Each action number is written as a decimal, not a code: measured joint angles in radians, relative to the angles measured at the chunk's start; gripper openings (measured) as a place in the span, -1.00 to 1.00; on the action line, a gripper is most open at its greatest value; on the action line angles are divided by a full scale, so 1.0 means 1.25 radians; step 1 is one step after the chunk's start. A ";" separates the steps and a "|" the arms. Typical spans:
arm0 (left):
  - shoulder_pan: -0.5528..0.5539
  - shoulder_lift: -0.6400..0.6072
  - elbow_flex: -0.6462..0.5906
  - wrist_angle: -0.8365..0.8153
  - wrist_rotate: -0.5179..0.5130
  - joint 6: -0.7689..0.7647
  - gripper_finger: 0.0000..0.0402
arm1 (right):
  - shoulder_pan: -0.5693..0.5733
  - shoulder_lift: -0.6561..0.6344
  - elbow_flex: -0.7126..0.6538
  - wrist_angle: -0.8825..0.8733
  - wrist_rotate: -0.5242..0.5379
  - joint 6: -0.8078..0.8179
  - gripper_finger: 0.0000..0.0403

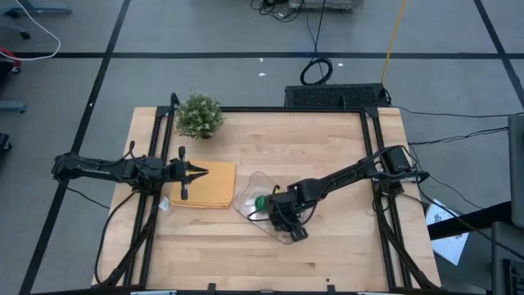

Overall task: Pick and placing Produce into tupperware
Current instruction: Put the purple eggplant into the transparent bin

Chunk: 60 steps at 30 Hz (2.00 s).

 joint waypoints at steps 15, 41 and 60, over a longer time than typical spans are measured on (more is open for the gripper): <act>0.000 0.000 0.000 0.005 0.000 0.000 -0.84 | 0.000 -0.002 0.084 -0.026 0.018 0.109 -0.35; 0.000 0.000 0.000 0.032 0.000 0.020 -0.84 | -0.004 0.012 0.171 -0.012 0.191 0.662 -0.35; 0.000 0.000 0.000 0.035 0.000 0.002 -0.84 | 0.036 0.037 0.172 -0.027 0.190 0.774 -0.44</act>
